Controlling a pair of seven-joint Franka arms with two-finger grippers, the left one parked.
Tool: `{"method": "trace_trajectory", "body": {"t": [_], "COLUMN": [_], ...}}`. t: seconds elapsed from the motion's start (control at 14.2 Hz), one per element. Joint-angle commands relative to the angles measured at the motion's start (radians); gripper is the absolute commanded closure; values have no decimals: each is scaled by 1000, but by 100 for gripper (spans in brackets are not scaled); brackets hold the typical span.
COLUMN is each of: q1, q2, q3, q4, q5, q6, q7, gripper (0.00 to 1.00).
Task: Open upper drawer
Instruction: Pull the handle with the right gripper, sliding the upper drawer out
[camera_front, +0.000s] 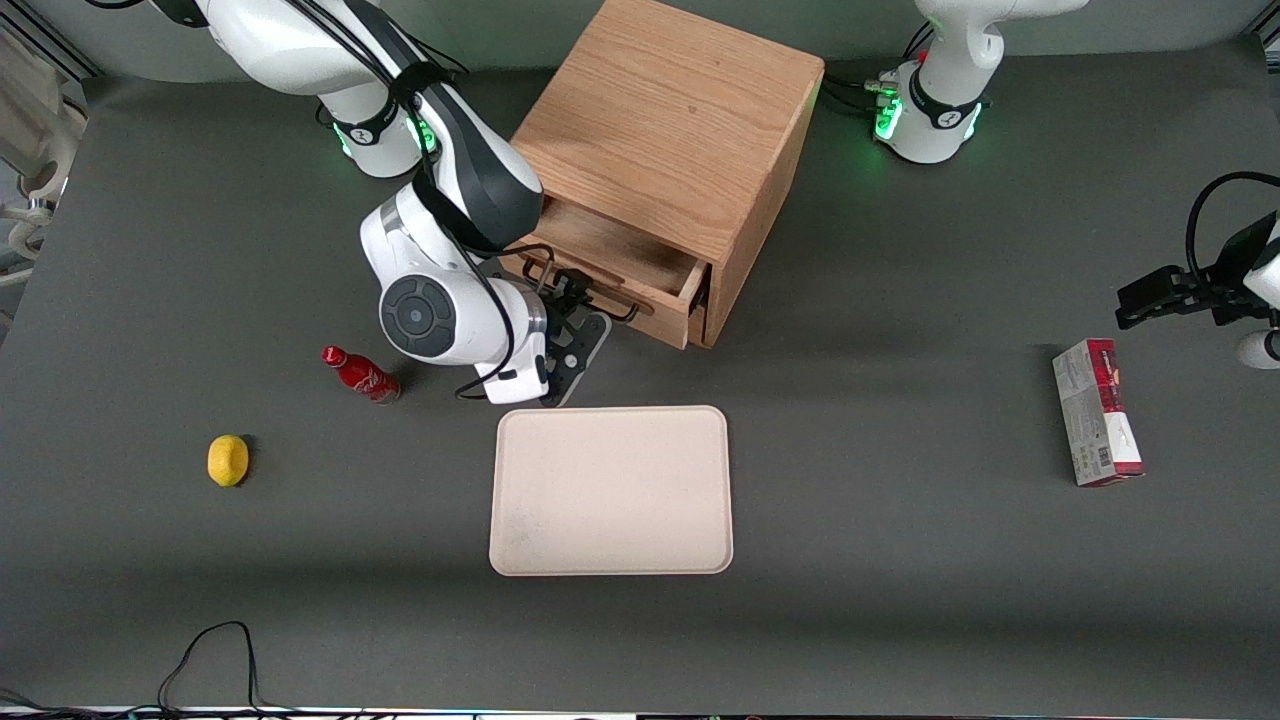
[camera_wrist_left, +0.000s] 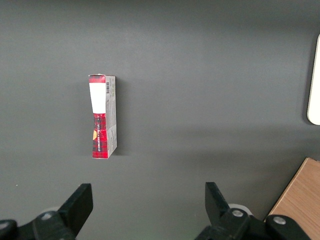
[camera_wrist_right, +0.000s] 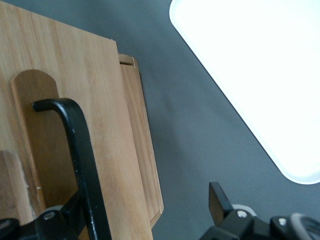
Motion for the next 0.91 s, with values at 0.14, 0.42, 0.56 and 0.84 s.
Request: {"method": "trace_trajectory", "body": {"t": [0.14,0.42,0.56,0.84], "q1": [-9,-9,-12,-29], "q2": [19,57,62,71], "q3": [-6,-11,-11,-11], "q4": [53,84,89,92], "q5": [-10,-12,-13,-25], "q6": [-10,-7,-7,-7], "q7": [-52,-55,-55,-61], "gripper": [0,0,0,0]}}
